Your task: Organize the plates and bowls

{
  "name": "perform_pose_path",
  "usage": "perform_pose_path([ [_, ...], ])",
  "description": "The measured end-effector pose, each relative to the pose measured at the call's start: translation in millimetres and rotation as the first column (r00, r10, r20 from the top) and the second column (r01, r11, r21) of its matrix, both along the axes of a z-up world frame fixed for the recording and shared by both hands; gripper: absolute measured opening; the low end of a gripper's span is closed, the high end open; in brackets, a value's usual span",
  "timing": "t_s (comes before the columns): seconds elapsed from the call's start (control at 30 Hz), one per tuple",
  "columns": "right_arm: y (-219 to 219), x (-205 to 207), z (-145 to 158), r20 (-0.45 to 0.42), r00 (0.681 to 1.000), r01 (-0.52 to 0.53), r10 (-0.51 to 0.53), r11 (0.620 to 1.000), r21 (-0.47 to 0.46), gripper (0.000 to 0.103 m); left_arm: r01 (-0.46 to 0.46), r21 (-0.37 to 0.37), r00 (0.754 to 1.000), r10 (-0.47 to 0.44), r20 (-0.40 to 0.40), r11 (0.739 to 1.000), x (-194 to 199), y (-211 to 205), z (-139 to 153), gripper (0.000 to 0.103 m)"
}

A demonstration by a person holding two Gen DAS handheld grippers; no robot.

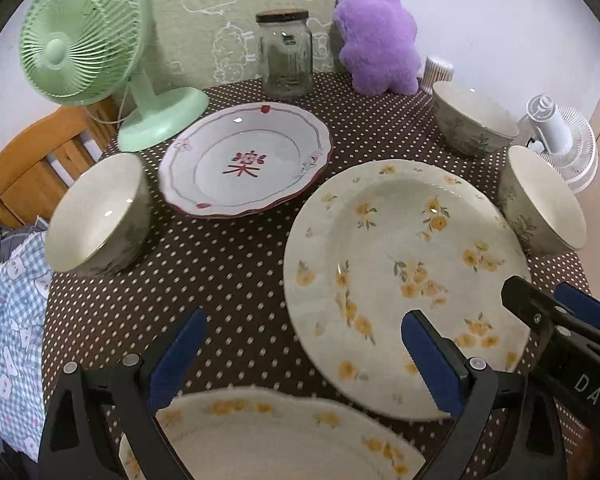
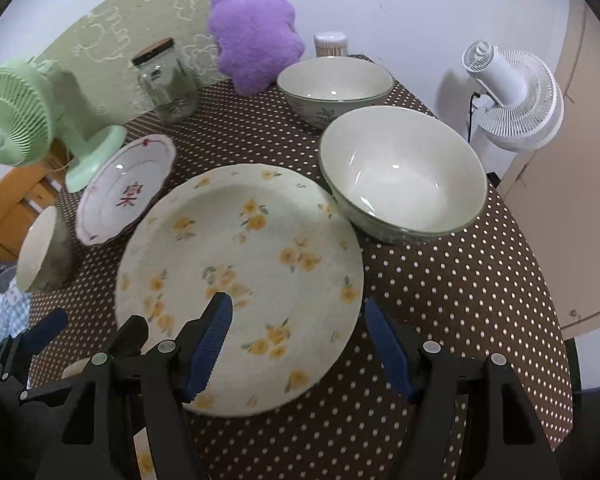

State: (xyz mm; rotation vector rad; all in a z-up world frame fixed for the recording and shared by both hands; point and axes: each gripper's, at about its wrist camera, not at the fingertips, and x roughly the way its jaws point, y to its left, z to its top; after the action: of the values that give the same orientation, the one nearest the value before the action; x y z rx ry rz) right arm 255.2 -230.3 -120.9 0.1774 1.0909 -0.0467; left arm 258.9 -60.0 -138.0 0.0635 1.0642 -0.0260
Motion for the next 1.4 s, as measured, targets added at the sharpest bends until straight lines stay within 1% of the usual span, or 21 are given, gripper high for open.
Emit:
perform_pose_path([
  [0.23, -9, 16, -20, -0.021, 0.997, 0.068, -0.068, 0.998, 0.0, 0.072, 0.014, 0.023, 1.0, -0.014, -0.016, 1.0, 21, -10, -15, 0.096],
  [0.4, -11, 25, -32, -0.034, 0.996, 0.084, -0.084, 0.996, -0.01, 0.072, 0.014, 0.026, 0.999, -0.013, -0.037, 1.0, 31, -12, -26, 0.091],
  [0.53, -11, 30, -38, -0.032, 0.995, 0.093, -0.093, 0.996, -0.013, 0.072, 0.027, 0.042, 0.999, -0.026, -0.039, 0.999, 39, -14, -30, 0.089],
  [0.57, -10, 31, -39, -0.032, 0.995, 0.096, -0.096, 0.995, -0.013, 0.072, 0.031, 0.046, 0.999, -0.029, -0.041, 0.998, 41, -14, -32, 0.086],
  [0.67, -8, 34, -45, -0.051, 0.995, 0.085, -0.086, 0.996, -0.024, 0.072, 0.028, 0.021, 0.999, -0.027, -0.041, 0.999, 50, -11, -32, 0.084],
  [0.77, -11, 36, -50, -0.061, 0.993, 0.101, -0.101, 0.995, -0.007, 0.071, 0.03, 0.016, 0.999, -0.029, -0.038, 0.999, 58, -13, -32, 0.083],
  [0.87, -13, 40, -53, -0.061, 0.993, 0.101, -0.101, 0.995, -0.017, 0.07, 0.044, 0.013, 0.998, -0.043, -0.05, 0.999, 64, -17, -36, 0.08],
  [1.03, -17, 45, -56, -0.062, 0.993, 0.104, -0.104, 0.995, -0.01, 0.066, 0.059, -0.002, 0.997, -0.059, -0.047, 0.998, 68, -20, -37, 0.079],
  [1.1, -18, 47, -56, -0.056, 0.993, 0.101, -0.101, 0.995, -0.003, 0.063, 0.071, -0.021, 0.996, -0.072, -0.052, 0.997, 70, -21, -37, 0.075],
  [1.13, -17, 48, -56, -0.053, 0.994, 0.096, -0.095, 0.995, 0.007, 0.06, 0.072, -0.023, 0.996, -0.073, -0.052, 0.997, 71, -21, -37, 0.075],
  [1.3, -19, 49, -55, -0.065, 0.993, 0.099, -0.098, 0.995, 0.014, 0.06, 0.092, -0.019, 0.994, -0.093, -0.053, 0.996, 68, -21, -36, 0.073],
  [1.4, -20, 50, -53, -0.081, 0.992, 0.102, -0.101, 0.995, 0.013, 0.06, 0.082, -0.034, 0.994, -0.084, -0.063, 0.996, 66, -19, -33, 0.072],
])
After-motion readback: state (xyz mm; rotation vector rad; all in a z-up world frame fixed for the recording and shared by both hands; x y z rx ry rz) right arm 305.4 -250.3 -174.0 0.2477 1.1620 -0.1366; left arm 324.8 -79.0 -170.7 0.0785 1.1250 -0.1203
